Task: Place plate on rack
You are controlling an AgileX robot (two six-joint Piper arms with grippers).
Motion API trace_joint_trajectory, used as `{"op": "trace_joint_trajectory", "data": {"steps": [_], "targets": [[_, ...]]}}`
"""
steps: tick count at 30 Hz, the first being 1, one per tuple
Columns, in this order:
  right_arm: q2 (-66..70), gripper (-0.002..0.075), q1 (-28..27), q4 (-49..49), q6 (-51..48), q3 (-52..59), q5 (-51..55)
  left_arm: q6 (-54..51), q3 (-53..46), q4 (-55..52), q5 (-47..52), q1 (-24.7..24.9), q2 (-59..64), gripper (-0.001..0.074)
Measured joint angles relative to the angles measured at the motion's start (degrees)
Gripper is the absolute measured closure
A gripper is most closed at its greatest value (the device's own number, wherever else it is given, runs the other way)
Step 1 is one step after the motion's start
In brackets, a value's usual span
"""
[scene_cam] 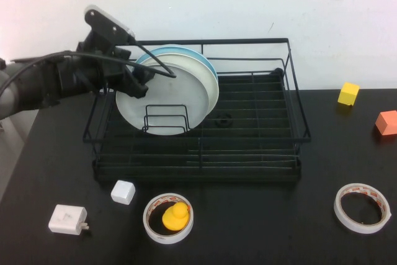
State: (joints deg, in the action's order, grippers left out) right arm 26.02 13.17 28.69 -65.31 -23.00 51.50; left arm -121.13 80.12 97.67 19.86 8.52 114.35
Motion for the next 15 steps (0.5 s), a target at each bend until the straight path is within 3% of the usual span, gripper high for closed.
{"op": "trace_joint_trajectory", "data": {"steps": [4, 8, 15], "targets": [[0.00, 0.0724, 0.00, 0.00, 0.10, 0.00, 0.00, 2.35, 0.00, 0.00, -2.47, 0.00, -2.19, 0.0223], [0.00, 0.0724, 0.00, 0.00, 0.10, 0.00, 0.00, 11.31, 0.00, 0.00, -7.11, 0.00, -5.41, 0.0235], [0.00, 0.0724, 0.00, 0.10, 0.10, 0.00, 0.00, 25.16, 0.00, 0.80, -17.25, 0.00, -15.92, 0.0346]]}}
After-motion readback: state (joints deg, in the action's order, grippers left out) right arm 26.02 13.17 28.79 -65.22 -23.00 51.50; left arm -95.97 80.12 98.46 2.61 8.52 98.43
